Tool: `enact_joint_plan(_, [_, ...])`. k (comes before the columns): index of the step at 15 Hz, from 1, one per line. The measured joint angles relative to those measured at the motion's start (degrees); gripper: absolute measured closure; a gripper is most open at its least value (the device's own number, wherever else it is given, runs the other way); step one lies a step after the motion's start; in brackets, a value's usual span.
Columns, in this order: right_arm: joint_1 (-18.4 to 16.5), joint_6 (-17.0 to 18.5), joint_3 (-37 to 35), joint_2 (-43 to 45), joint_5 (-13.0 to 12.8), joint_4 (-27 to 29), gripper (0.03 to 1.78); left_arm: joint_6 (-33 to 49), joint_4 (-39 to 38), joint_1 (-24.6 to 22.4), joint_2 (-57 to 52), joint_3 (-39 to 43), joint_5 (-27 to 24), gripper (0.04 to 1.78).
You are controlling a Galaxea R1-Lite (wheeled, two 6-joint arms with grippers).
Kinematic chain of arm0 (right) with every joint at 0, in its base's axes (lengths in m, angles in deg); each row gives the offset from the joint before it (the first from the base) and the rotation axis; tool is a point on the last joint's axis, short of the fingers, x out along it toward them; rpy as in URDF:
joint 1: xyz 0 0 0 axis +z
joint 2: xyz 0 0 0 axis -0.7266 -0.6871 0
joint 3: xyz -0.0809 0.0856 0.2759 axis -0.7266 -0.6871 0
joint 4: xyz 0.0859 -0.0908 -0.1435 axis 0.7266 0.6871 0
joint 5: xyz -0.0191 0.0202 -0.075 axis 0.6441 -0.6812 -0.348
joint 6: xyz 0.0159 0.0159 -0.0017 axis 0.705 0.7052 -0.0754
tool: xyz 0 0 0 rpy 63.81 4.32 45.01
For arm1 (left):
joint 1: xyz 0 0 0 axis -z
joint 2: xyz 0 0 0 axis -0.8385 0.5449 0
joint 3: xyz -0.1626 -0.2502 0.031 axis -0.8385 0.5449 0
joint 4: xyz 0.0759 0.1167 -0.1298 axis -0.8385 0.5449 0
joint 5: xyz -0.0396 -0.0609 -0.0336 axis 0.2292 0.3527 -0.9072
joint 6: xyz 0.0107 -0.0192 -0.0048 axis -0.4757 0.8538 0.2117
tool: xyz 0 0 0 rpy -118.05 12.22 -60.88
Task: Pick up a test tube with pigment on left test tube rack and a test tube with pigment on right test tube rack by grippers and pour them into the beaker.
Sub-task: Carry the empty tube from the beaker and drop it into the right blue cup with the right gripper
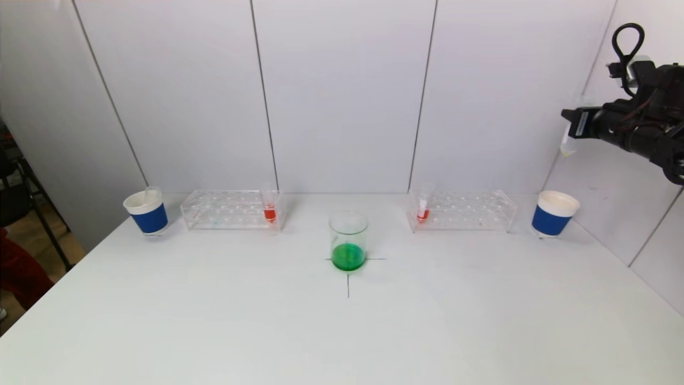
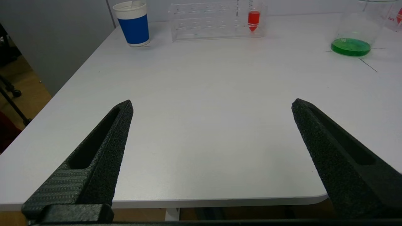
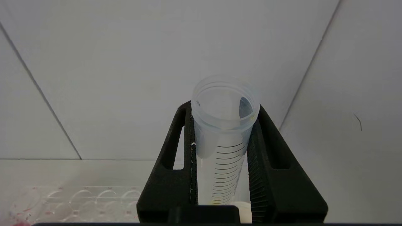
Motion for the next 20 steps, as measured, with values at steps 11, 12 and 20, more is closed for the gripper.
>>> enact_joint_plan(11, [-5.40,0.93,-0.74,-9.16,2.01,-6.86,1.30,-0.02,0.00,0.00,0.00,0.00,0.00,0.06])
enact_joint_plan(12, [-5.49,0.94,-0.63,-10.29,2.04,-7.73,1.30,-0.02,0.02,0.00,0.00,0.00,0.00,0.06])
enact_joint_plan(20, [-5.53,0.85,-1.24,-16.65,2.04,-11.31,1.30,-0.02,0.02,0.00,0.00,0.00,0.00,0.06])
